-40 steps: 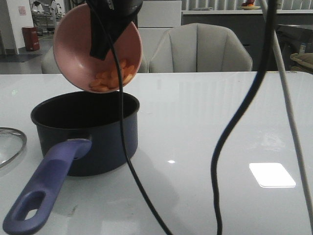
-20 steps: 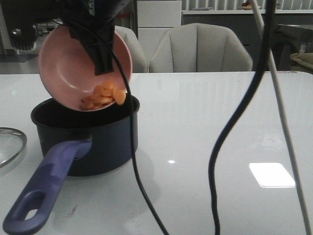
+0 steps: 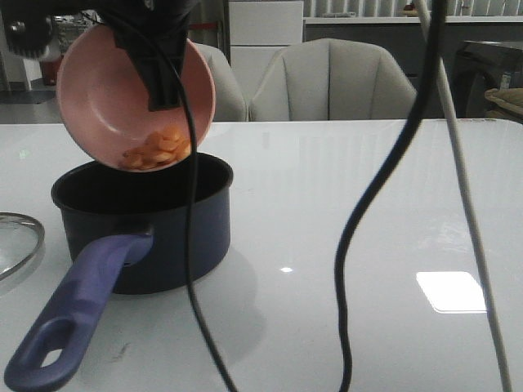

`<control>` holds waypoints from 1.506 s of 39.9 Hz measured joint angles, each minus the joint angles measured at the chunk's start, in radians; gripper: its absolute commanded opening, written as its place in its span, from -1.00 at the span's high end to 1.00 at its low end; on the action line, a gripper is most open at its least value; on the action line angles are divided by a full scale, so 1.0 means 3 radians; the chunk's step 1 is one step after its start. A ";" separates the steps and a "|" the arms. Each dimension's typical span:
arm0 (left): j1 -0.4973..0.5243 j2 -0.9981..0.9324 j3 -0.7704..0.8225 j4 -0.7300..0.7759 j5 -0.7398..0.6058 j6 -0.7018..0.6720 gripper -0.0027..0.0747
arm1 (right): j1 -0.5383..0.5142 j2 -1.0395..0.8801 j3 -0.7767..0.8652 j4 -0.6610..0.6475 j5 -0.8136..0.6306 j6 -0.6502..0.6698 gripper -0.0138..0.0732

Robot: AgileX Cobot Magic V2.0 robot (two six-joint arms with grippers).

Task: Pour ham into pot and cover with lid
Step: 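Tilt the pink bowl with the right gripper to pour ham into saucepan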

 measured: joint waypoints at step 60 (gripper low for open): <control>0.0000 0.0000 0.0000 0.0000 0.0002 0.0000 0.56 | -0.0779 -0.0151 -0.0015 0.2705 -0.0926 0.1013 0.36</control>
